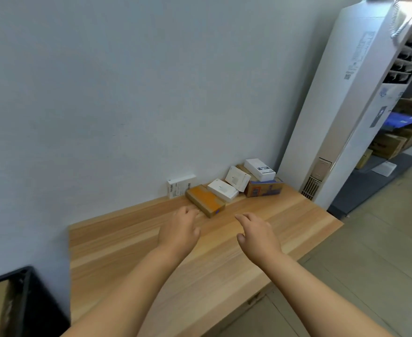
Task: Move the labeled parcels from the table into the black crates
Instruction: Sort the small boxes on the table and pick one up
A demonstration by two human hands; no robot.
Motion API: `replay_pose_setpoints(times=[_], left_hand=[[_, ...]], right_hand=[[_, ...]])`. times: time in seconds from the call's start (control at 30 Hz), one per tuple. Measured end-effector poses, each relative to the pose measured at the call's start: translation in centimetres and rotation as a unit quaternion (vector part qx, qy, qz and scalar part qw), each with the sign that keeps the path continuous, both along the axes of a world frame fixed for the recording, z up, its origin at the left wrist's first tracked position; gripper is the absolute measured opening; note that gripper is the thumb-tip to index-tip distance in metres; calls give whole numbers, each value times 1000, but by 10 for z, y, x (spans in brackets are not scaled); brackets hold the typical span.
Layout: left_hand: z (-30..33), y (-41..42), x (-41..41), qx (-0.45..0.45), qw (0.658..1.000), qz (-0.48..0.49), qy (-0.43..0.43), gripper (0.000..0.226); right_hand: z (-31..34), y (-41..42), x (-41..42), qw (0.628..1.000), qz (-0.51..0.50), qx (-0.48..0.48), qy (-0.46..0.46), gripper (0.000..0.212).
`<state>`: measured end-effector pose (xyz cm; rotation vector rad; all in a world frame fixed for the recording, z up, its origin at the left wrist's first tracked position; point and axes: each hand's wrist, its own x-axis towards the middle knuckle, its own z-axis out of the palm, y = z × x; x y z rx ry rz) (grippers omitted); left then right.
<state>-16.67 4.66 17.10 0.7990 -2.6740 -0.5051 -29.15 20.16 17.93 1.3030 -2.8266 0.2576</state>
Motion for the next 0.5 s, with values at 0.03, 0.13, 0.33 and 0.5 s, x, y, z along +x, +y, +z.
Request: replay_pose_setpoints(times=[0.03,0.13,0.33,0.5], left_hand=[[-2,-2,-11,1,1000,0,6,45],[-7,-9,-50,15,1000,-3,22,45],[-15,-36,-139,60,998,10,36,47],[-16,-62,-203,78,997,9,21,46]], right_hand=[[-2,0,-11,1000,-2,1,-1,52],[-6,-5,-50,1000,-4,6,2,52],[-4,-34,-145,999,-10,34,9,51],[-8,-59,-217,999,-16,50,10,53]])
